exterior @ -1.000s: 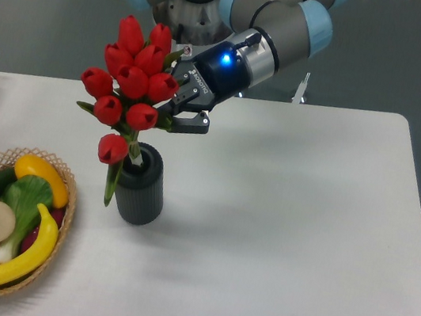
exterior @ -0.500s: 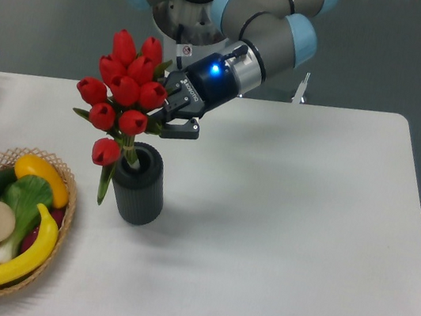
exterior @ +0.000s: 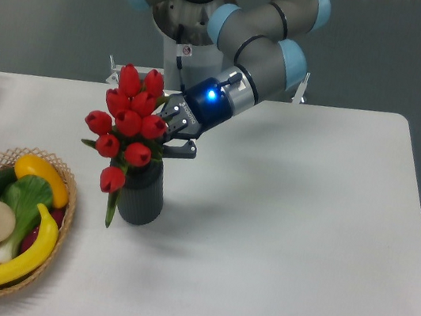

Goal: Insert the flowers into the vase
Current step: 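Push the tulips further down into the vase while holding the stems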

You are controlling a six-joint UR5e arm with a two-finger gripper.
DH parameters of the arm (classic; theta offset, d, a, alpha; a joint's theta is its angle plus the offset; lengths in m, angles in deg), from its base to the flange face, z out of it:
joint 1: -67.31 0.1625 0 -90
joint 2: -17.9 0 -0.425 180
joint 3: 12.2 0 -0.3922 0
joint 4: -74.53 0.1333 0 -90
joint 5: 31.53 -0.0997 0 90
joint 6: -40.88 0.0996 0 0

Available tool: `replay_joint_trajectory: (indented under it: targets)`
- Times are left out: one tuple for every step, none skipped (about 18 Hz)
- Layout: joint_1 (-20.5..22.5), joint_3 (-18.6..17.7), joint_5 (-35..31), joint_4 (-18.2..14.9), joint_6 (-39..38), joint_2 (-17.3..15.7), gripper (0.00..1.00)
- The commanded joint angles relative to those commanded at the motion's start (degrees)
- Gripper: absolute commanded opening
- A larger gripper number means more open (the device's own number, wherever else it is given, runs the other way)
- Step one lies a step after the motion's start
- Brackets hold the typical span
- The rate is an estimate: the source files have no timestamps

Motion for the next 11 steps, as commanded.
replay_joint_trajectory:
  targets:
    - [0.0,-0.4,0.0,0.0,0.0,-0.1,0.47]
    - [0.0,-0.6,0.0,0.0,0.0,-0.2,0.56]
    - [0.1,-0.7,0.0,0.0,-0.1,-0.2,0.66]
    - [0.1,-0.7,-0.1,0.0,-0.2,-0.2,0.71]
    - [0.1,-0.8,-0.2,0.0,-0.4,-0.3,0.81]
    - [0.2,-0.9,-0.5,0.0,-0.4,-0.4,0.9]
    - [0.2,-1.1,-1.5,0.0,-0.5,-0.4,1.0]
    - [0.3,-1.2,-2.3,0.0,-0.5,-0.4,1.0]
    - [0.4,-1.4,-2.6,0.0,-0.5,-0.4,1.0]
    - [0.4,-1.5,-2.7,0.0,-0.5,-0.5,1.0]
    - [0.5,-1.6,-2.8,0.0,-0.4,-0.6,1.0]
